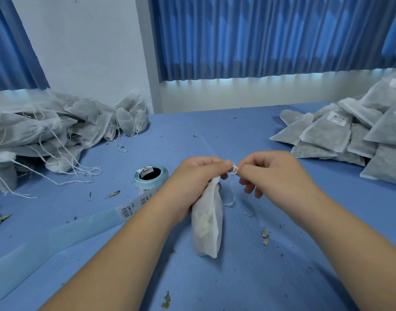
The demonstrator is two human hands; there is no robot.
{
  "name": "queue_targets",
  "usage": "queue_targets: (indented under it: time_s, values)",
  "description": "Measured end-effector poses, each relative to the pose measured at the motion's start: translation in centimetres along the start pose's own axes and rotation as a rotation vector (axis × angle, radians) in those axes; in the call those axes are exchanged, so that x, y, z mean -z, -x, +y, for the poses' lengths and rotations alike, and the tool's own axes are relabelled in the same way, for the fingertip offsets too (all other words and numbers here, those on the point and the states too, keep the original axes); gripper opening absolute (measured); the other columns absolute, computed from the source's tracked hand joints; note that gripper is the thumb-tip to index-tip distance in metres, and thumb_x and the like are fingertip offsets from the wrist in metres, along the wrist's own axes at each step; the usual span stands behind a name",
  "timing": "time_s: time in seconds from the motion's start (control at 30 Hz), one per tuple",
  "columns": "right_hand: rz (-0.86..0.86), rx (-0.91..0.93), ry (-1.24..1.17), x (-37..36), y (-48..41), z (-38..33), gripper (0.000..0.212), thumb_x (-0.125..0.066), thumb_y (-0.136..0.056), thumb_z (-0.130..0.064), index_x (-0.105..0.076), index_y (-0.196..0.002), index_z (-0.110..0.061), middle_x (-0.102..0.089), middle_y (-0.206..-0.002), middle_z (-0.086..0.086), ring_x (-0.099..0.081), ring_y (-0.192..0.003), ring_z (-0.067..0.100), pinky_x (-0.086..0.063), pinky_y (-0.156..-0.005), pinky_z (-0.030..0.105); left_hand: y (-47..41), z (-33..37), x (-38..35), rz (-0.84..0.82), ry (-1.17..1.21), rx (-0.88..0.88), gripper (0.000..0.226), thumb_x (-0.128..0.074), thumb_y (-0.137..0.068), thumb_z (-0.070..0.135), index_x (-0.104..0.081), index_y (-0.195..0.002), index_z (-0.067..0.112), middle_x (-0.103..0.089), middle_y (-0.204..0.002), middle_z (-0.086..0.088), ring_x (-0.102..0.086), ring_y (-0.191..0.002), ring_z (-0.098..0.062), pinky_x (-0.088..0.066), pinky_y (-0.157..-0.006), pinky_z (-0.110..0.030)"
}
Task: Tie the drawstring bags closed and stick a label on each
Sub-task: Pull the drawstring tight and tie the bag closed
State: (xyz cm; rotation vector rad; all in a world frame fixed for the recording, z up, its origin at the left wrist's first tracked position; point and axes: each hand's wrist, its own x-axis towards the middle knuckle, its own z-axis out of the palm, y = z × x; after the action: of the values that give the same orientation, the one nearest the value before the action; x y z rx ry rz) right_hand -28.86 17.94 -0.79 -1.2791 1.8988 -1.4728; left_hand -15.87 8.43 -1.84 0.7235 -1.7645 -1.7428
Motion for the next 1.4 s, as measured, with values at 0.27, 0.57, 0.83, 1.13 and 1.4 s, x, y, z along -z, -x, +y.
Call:
queue_targets:
  time_s: [0.27,0.57,0.83,1.13,1.4]
  values:
    - [-0.034,0.009,-0.035,0.11,0.08,-0.06,0.013,-0.062,-0.079,-0.014,-0.067,-0.068,-0.013,-0.061,-0.054,-0.008,-0.057,-0.05,0.005,-0.044,-0.049,0.022,0.24,0.18,0.0,-0.135,0.058,0.051,0.031,-0.063,-0.093,0.021,-0.071,-0.062,0.021,-0.057,-0.069,0.002,-0.047,-0.046,-0.01,-0.038,-0.045,-0.018]
    - [-0.1,0.033,-0.06,0.22,0.06,-0.13,0.022,-0.061,-0.079,-0.012,-0.067,-0.059,-0.021,-0.057,-0.053,-0.006,-0.055,-0.05,0.009,-0.043,-0.048,0.023,0.03,0.07,-0.13,-0.027,0.053,0.006,0.024,-0.068,-0.089,0.017,-0.072,-0.065,0.019,-0.062,-0.066,0.003,-0.049,-0.047,-0.011,-0.04,-0.044,-0.019]
    - [-0.054,0.007,-0.03,0.22,-0.33,0.25,0.014,-0.062,-0.083,-0.011,-0.067,-0.072,-0.007,-0.056,-0.05,-0.006,-0.054,-0.047,0.008,-0.042,-0.048,0.024,-0.04,-0.01,0.17,-0.035,0.033,0.015,0.021,-0.068,-0.089,0.023,-0.075,-0.069,0.02,-0.06,-0.069,0.004,-0.049,-0.049,-0.01,-0.04,-0.047,-0.019]
    - [-0.035,0.036,-0.025,0.17,-0.17,0.33,0.014,-0.065,-0.084,-0.014,-0.068,-0.072,-0.009,-0.053,-0.05,-0.006,-0.05,-0.044,0.003,-0.04,-0.044,0.017,-0.03,0.14,0.23,-0.18,0.142,0.105,0.021,-0.06,-0.092,0.02,-0.069,-0.074,0.014,-0.054,-0.07,0.001,-0.044,-0.047,-0.009,-0.037,-0.043,-0.019]
    - [-0.091,0.065,-0.049,0.2,-0.07,0.15,0.019,-0.064,-0.082,-0.018,-0.067,-0.063,-0.022,-0.056,-0.051,-0.002,-0.048,-0.048,0.012,-0.041,-0.051,0.027,-0.27,-0.15,0.25,-0.066,0.137,0.033,0.023,-0.065,-0.09,0.017,-0.069,-0.067,0.016,-0.056,-0.068,0.001,-0.045,-0.048,-0.011,-0.038,-0.043,-0.018]
